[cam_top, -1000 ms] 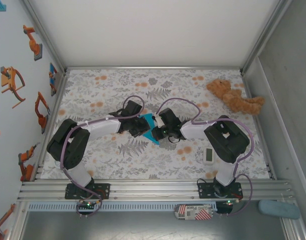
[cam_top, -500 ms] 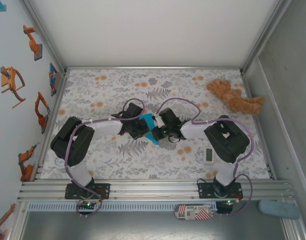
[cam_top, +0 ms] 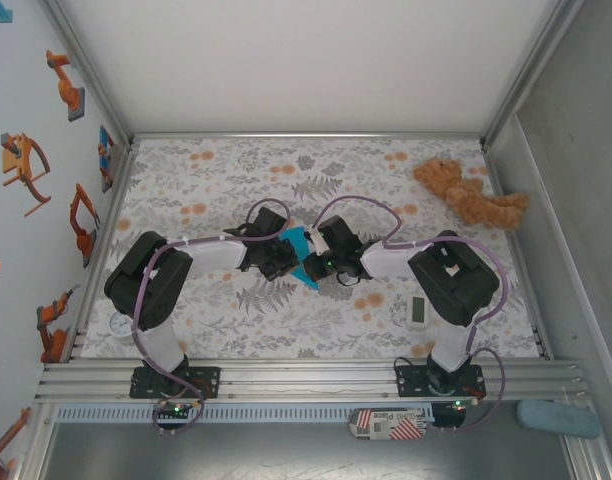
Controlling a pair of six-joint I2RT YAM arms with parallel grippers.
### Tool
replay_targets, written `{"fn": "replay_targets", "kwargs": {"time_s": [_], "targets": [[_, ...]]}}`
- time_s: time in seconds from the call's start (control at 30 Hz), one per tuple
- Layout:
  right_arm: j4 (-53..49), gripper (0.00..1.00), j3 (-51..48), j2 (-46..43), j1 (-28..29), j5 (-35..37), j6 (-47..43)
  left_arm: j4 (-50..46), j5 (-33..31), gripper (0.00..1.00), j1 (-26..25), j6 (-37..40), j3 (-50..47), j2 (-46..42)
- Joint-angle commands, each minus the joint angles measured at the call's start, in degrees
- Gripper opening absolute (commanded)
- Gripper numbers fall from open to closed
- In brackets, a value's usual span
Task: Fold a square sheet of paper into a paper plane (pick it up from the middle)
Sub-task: Third fold the triangle at the center of the table.
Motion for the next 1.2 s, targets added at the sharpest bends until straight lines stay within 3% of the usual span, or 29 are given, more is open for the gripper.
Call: {"fn": "replay_targets", "kwargs": {"time_s": [0.0, 0.73, 1.0, 1.17], "targets": [[-2.7, 0.0, 0.63, 1.6, -0.38, 0.41, 0.6, -1.5, -0.46, 0.1, -0.26, -0.47, -0.86, 0.97], [-2.97, 0.0, 0.84, -0.49, -0.46, 2.01, 2.59, -1.81, -1.66, 0.09, -0.23, -0.71, -3.78, 1.83], [-6.44, 0.24, 2.52, -4.98, -2.97, 4.14, 9.19, -1.73, -2.49, 0.08, -0.16, -0.35, -5.41, 2.18], [-9.62, 0.29, 3.52, -7.86, -5.94, 2.02, 11.01, -1.82, -2.46, 0.08, 0.02, 0.25, -4.81, 2.61]]}}
